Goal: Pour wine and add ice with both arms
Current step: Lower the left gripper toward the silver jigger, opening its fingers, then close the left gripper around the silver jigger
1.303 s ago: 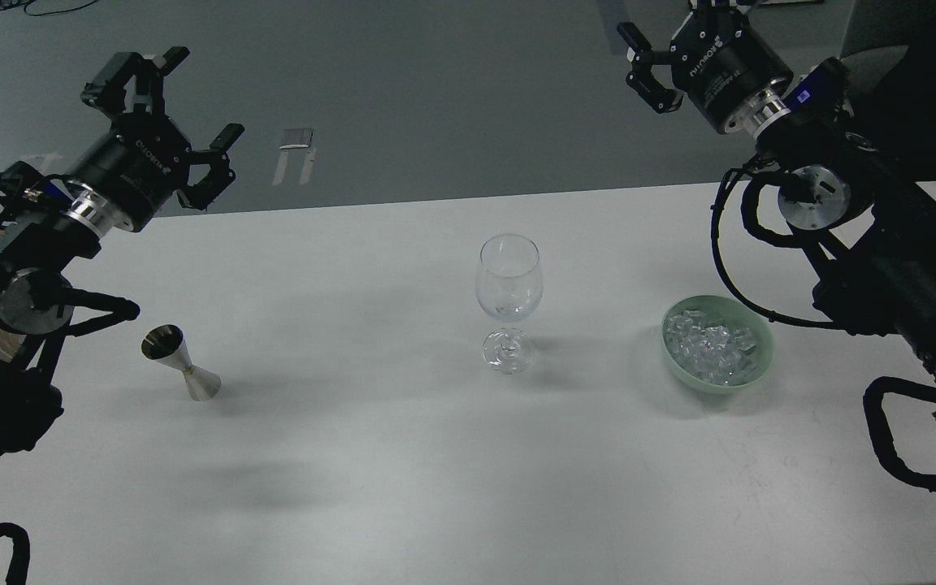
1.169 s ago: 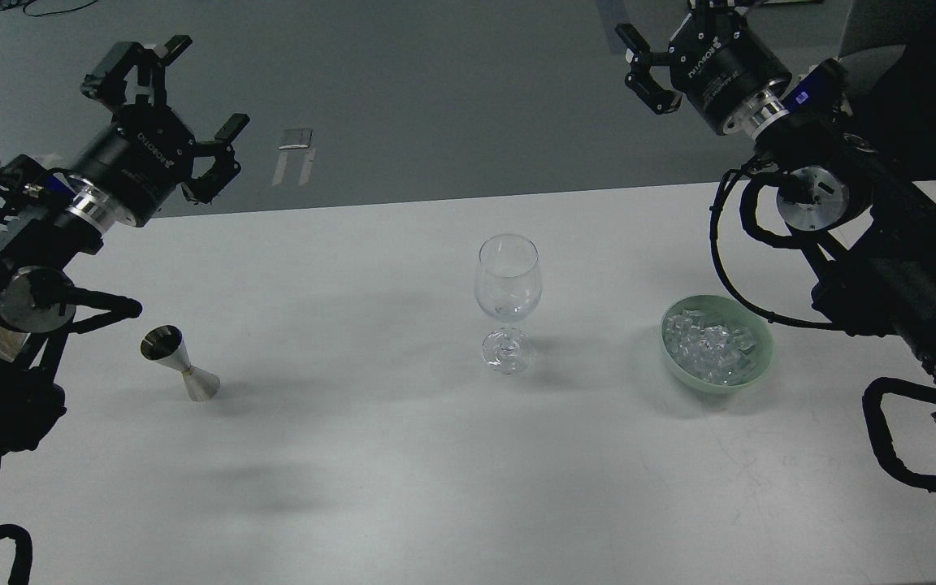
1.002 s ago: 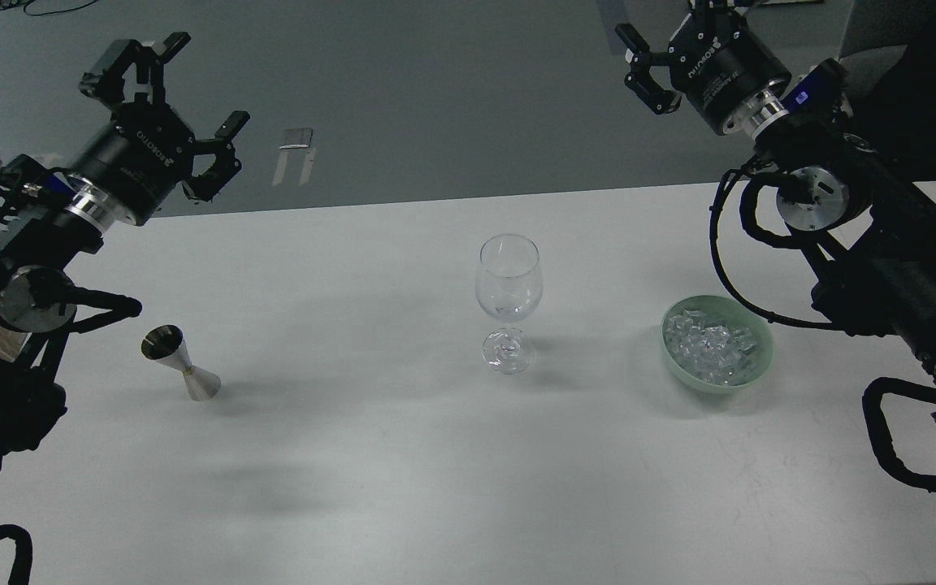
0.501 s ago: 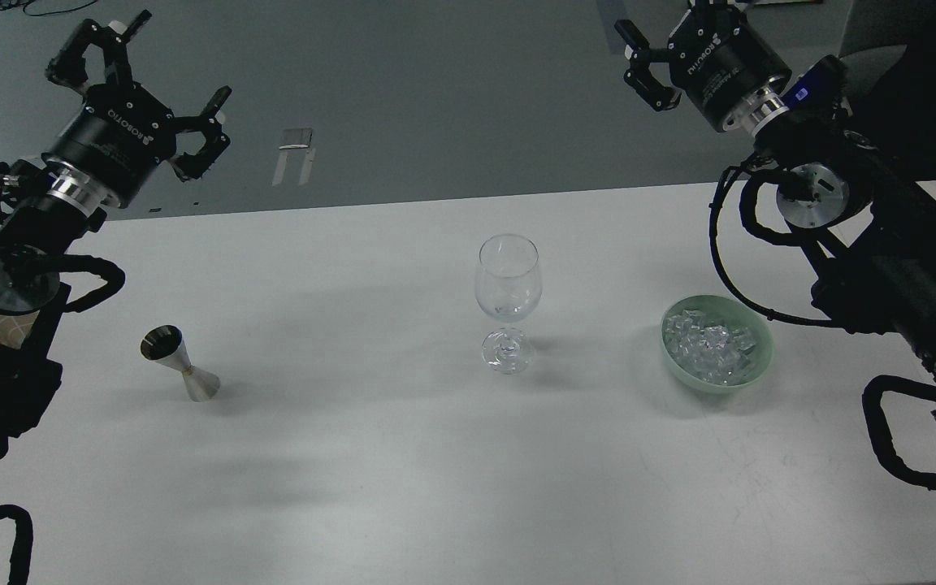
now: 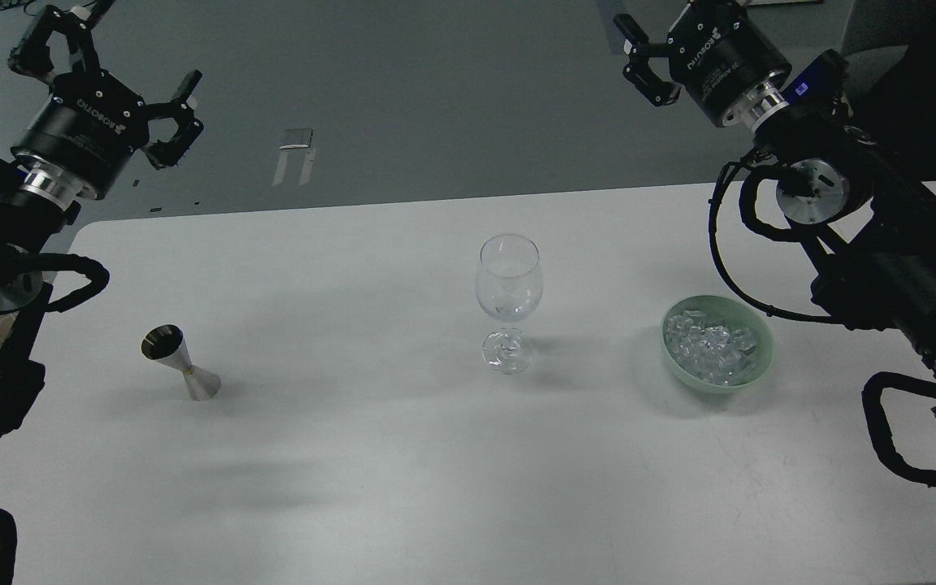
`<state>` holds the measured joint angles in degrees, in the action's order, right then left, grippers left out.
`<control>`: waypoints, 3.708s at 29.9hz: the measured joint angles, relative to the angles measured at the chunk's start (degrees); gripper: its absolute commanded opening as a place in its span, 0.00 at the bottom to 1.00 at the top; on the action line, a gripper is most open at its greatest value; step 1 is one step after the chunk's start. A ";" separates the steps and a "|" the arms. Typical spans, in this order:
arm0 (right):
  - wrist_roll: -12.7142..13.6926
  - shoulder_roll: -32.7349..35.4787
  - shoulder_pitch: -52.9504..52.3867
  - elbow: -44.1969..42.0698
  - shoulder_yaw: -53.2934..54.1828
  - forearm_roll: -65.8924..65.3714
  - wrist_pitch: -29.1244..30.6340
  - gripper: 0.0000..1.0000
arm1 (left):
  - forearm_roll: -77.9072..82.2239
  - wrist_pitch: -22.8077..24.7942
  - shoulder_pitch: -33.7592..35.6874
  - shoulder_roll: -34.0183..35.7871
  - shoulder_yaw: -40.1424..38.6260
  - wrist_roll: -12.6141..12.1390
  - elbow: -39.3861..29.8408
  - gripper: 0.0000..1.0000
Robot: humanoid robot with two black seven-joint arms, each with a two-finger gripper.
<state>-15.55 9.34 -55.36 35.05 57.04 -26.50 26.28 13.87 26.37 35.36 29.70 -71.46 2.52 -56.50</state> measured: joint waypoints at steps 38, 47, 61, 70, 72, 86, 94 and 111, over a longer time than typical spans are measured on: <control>0.11 2.25 0.69 0.08 -0.09 0.20 0.05 1.00 | 11.13 -6.67 -9.42 3.24 -0.55 -0.72 -17.27 0.98; 0.11 2.09 0.87 0.08 -0.09 0.14 0.01 1.00 | -2.82 -18.18 -14.30 3.90 -8.73 -12.67 -27.13 0.96; 0.17 1.65 1.55 0.27 -1.30 0.13 0.01 1.00 | -12.24 -25.61 -46.39 -0.52 -30.60 -17.43 -44.55 0.97; 0.18 1.51 2.27 0.34 -2.70 0.19 0.08 1.00 | -13.15 -25.90 -55.43 -12.02 -37.35 -23.15 -44.67 0.98; 0.18 1.30 2.27 0.20 -2.80 0.18 0.09 1.00 | -13.17 -25.93 -56.47 -14.55 -38.09 -23.57 -44.63 0.98; 0.26 1.21 3.32 -0.16 -2.90 0.10 0.09 1.00 | -12.60 -25.52 -62.07 -23.70 -35.89 -25.15 -43.54 0.98; 0.27 1.21 3.44 -0.06 -2.90 0.08 0.09 1.00 | -11.95 -25.89 -59.75 -24.33 -33.53 -24.45 -39.42 0.98; 0.26 1.61 4.03 0.02 -2.90 0.13 -0.01 1.00 | -9.13 -25.96 -50.41 -24.07 -33.43 -24.32 -28.00 0.98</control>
<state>-15.29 10.94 -51.33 35.07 54.14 -26.37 26.28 4.74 0.41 -15.05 5.63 -104.89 -21.80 -84.50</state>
